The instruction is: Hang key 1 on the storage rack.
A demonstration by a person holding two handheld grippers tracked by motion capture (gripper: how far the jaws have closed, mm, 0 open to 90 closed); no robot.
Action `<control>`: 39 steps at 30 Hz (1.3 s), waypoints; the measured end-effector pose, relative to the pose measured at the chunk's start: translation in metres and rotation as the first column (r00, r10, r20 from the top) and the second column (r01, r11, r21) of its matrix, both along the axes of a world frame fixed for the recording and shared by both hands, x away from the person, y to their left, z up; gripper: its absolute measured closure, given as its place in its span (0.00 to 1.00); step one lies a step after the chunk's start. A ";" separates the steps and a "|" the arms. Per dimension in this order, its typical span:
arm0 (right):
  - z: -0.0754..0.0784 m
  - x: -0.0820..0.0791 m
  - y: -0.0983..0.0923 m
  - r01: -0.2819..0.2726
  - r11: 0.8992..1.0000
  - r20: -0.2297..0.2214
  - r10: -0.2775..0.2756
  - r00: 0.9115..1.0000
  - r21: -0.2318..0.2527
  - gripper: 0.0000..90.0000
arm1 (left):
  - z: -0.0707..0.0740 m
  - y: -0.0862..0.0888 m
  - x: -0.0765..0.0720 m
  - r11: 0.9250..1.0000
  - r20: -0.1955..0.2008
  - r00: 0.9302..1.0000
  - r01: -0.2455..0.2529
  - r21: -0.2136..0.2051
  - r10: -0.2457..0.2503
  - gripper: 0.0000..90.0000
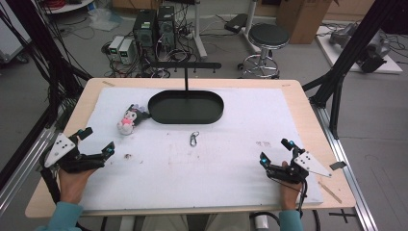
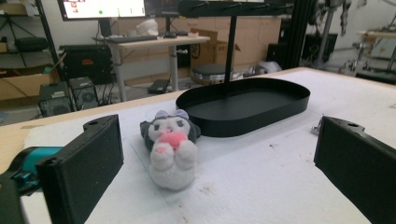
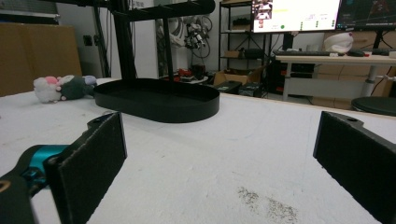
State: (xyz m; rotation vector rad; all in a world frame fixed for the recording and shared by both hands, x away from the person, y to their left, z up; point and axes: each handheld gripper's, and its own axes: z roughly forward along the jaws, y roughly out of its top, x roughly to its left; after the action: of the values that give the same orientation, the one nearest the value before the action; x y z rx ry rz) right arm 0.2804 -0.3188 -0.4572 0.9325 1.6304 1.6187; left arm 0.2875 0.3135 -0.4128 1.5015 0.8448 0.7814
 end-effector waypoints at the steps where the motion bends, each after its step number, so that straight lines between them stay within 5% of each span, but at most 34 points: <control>1: 0.000 0.000 0.000 0.000 1.000 0.000 0.000 1.000 0.000 0.02 | 0.004 -0.001 0.002 1.000 -0.007 1.000 -0.003 0.013 0.003 0.02; 9: 0.000 0.000 0.000 0.001 1.000 0.006 -0.001 1.000 -0.007 0.02 | 0.034 -0.008 0.033 0.992 -0.102 0.994 -0.024 0.124 0.037 0.02; 15: 0.000 0.000 0.000 0.001 1.000 0.012 -0.001 1.000 -0.009 0.02 | 0.048 -0.012 0.050 0.987 -0.159 0.986 -0.024 0.159 0.050 0.02; 21: 0.000 0.000 0.000 0.001 1.000 0.013 -0.001 1.000 -0.010 0.02 | 0.058 -0.018 0.074 0.973 -0.233 0.969 -0.029 0.228 0.083 0.02; 28: 0.000 -0.001 0.000 0.001 1.000 0.012 -0.001 1.000 -0.007 0.02 | 0.063 -0.020 0.092 0.969 -0.291 0.952 -0.022 0.245 0.095 0.02; 30: 0.000 0.000 0.000 0.001 1.000 0.012 -0.001 1.000 -0.008 0.02 | 0.067 -0.023 0.101 0.966 -0.322 0.942 -0.008 0.257 0.094 0.02; 39: 0.000 0.000 0.000 0.001 1.000 0.014 -0.001 1.000 -0.008 0.02 | 0.079 -0.035 0.123 0.949 -0.370 0.922 0.012 0.315 0.111 0.02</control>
State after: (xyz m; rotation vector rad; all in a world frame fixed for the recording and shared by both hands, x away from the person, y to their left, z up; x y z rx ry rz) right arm 0.2801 -0.3187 -0.4573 0.9158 1.6264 1.6131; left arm 0.4105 0.2785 -0.3337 1.9640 1.0915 0.6887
